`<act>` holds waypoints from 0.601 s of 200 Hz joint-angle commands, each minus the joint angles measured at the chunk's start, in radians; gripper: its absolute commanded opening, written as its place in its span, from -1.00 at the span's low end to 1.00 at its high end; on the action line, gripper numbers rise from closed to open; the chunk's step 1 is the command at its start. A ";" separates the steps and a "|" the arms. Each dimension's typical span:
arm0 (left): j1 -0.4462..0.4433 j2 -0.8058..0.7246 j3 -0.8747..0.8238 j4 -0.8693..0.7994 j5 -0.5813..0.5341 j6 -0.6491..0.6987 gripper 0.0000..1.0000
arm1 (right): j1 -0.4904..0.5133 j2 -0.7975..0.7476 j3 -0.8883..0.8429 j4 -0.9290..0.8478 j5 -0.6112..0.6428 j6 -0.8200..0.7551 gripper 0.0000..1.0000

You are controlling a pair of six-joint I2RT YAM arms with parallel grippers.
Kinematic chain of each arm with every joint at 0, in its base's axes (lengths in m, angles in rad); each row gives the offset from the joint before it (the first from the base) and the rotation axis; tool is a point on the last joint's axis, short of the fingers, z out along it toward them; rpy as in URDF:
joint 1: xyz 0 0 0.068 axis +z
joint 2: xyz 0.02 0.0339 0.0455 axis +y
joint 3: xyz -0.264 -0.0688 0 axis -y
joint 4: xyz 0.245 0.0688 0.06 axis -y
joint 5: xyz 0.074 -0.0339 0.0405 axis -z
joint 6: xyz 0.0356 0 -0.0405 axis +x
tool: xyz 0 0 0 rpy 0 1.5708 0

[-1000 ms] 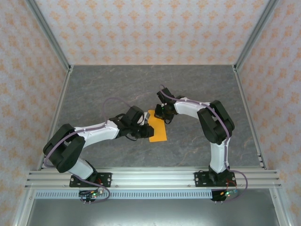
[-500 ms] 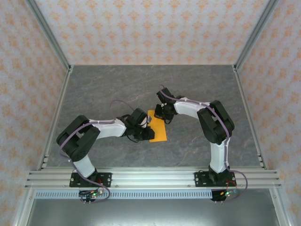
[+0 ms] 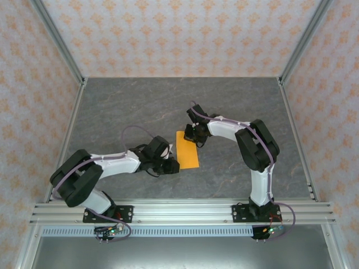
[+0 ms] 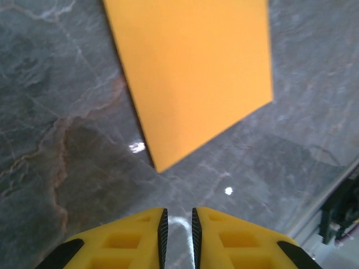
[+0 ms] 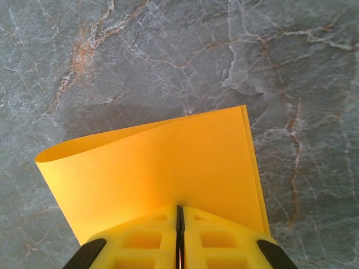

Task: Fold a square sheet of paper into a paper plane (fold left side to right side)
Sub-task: First fold the square sheet of paper in half at the center of the table, then hold the square sheet of paper at the center of the table.

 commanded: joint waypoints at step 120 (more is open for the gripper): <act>0.109 0.323 0.270 0.087 0.037 -0.027 -0.57 | 0.011 -0.030 -0.030 -0.011 0.054 -0.015 -0.75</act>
